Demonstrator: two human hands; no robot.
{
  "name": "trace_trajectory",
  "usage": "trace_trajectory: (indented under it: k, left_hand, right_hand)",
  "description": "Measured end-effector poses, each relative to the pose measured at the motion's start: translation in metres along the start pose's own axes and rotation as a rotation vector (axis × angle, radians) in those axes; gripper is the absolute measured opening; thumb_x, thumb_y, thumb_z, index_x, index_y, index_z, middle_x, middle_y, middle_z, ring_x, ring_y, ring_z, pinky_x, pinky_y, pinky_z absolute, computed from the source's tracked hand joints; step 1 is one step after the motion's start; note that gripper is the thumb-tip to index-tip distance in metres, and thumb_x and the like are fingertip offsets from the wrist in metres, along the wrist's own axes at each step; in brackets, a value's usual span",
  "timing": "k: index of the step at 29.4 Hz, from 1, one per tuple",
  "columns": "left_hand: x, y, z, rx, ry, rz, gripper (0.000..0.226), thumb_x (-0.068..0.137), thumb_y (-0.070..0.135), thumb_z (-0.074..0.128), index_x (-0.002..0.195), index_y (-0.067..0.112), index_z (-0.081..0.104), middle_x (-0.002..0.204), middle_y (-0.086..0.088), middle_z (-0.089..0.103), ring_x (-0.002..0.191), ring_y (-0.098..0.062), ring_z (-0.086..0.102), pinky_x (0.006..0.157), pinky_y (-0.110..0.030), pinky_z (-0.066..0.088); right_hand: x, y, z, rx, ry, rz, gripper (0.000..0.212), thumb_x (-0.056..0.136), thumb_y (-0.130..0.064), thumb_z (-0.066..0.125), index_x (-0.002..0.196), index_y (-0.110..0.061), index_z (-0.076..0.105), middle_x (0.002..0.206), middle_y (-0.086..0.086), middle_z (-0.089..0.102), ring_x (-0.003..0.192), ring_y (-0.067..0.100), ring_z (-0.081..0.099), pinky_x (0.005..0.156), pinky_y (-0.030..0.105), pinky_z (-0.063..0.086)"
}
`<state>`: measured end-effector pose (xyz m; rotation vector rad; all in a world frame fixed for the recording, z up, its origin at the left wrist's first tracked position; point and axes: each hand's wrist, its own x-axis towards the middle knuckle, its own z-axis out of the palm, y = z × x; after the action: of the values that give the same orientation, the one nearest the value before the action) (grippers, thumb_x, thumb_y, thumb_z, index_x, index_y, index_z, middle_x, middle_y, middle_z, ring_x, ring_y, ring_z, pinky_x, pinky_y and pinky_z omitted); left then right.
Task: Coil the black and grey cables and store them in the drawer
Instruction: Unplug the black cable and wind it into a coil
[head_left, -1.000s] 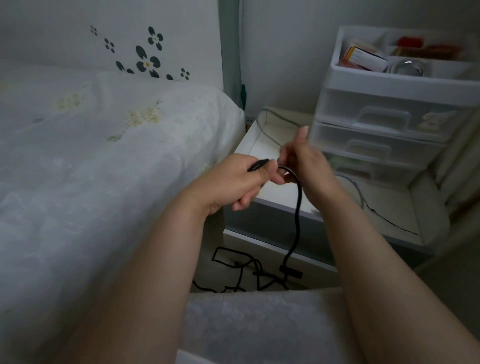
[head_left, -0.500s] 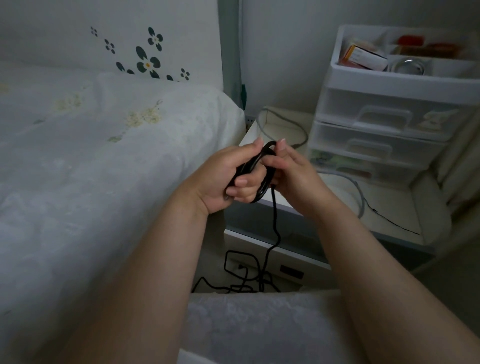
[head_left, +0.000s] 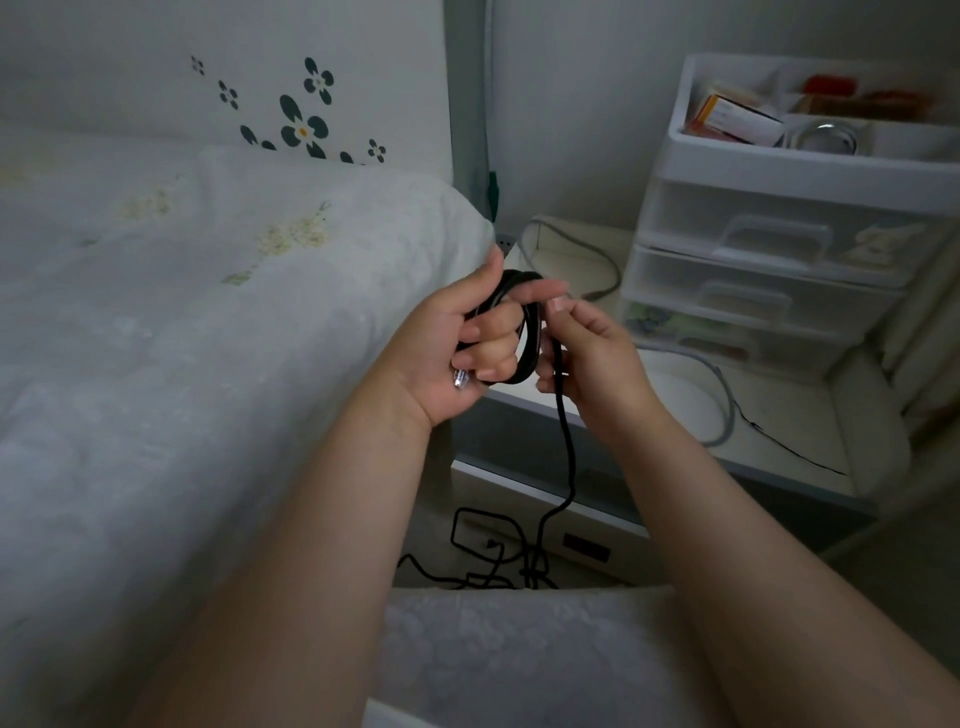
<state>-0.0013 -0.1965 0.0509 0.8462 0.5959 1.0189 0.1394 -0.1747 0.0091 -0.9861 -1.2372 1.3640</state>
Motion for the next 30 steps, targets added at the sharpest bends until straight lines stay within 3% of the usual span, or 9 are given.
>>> trace_trajectory:
  k: [2,5,9,12,15,19,22,26,30]
  left_hand:
    - [-0.001,-0.001,0.002,0.063,0.020,-0.012,0.043,0.095,0.035,0.042,0.107,0.000,0.064,0.038,0.011,0.028,0.027,-0.002,0.023,0.035,-0.016,0.020]
    - [-0.001,-0.003,0.004,0.162,0.082,-0.015,0.029,0.089,0.018,0.051,0.107,0.000,0.065,0.037,0.011,0.028,0.028,-0.003,0.023,0.035,-0.017,0.021]
    - [-0.006,0.002,0.005,0.314,0.103,-0.101,0.032,0.093,0.010,0.044,0.113,-0.006,0.063,0.038,0.010,0.025,0.029,-0.003,0.020,0.036,-0.019,0.020]
    - [-0.010,0.003,0.010,0.377,0.070,-0.133,0.037,0.092,0.011,0.044,0.118,-0.012,0.058,0.040,0.009,0.026,0.031,-0.003,0.021,0.039,-0.021,0.019]
    - [-0.009,0.003,0.009,0.334,0.065,-0.063,0.033,0.095,0.010,0.039,0.109,-0.005,0.065,0.043,0.007,0.030,0.032,-0.004,0.025,0.039,-0.020,0.023]
    - [-0.009,0.000,0.009,0.270,0.094,0.034,0.035,0.103,0.019,0.033,0.099,0.001,0.063,0.042,0.007,0.032,0.033,-0.005,0.034,0.040,-0.019,0.035]
    - [-0.009,-0.003,0.016,0.258,0.121,0.077,0.053,0.102,0.039,0.031,0.112,-0.005,0.059,0.043,0.006,0.032,0.037,-0.006,0.042,0.045,-0.017,0.044]
    - [-0.004,-0.006,0.015,0.152,0.124,0.103,0.072,0.099,0.052,0.022,0.124,-0.008,0.052,0.043,0.006,0.030,0.034,-0.005,0.033,0.041,-0.019,0.036]
    - [0.000,0.003,0.003,-0.135,0.111,0.173,0.062,0.104,0.041,0.018,0.124,-0.009,0.050,0.043,0.006,0.034,0.031,-0.005,0.028,0.038,-0.020,0.030]
  right_hand:
    - [-0.001,0.001,0.003,-0.094,0.024,-0.058,0.026,0.101,-0.025,0.042,0.088,-0.013,0.062,0.066,0.012,0.048,0.053,0.020,0.050,0.049,0.030,0.051]
    - [-0.001,0.003,0.009,-0.205,0.021,-0.125,0.033,0.102,-0.022,0.035,0.088,-0.033,0.063,0.077,0.023,0.056,0.065,0.028,0.055,0.057,0.042,0.054]
    - [0.000,0.001,0.008,-0.350,0.023,-0.138,0.031,0.102,-0.029,0.036,0.086,-0.038,0.060,0.072,-0.006,0.059,0.070,0.014,0.057,0.054,0.031,0.050]
    - [0.000,-0.001,0.006,-0.384,0.011,-0.158,0.029,0.102,-0.031,0.035,0.089,-0.038,0.060,0.082,-0.009,0.062,0.079,0.012,0.060,0.052,0.027,0.047]
    - [0.000,0.003,0.005,-0.340,-0.015,-0.161,0.030,0.102,-0.018,0.034,0.092,-0.023,0.062,0.064,-0.007,0.056,0.059,0.008,0.052,0.048,0.026,0.045]
    - [0.001,0.002,0.009,-0.196,-0.067,-0.113,0.033,0.103,-0.014,0.029,0.093,-0.025,0.058,0.062,0.004,0.052,0.051,0.010,0.048,0.048,0.025,0.045]
    - [-0.001,0.001,0.013,-0.110,-0.053,-0.143,0.032,0.104,-0.012,0.027,0.093,-0.020,0.055,0.052,-0.009,0.059,0.049,0.004,0.055,0.049,0.020,0.047]
    - [-0.002,0.008,0.016,-0.118,-0.063,-0.152,0.030,0.104,-0.020,0.028,0.095,-0.015,0.057,0.067,-0.002,0.062,0.061,0.008,0.059,0.061,0.023,0.050]
    - [-0.003,0.012,0.017,-0.244,-0.138,-0.050,0.028,0.103,-0.020,0.034,0.085,-0.012,0.055,0.067,0.004,0.056,0.059,0.012,0.054,0.066,0.031,0.050]
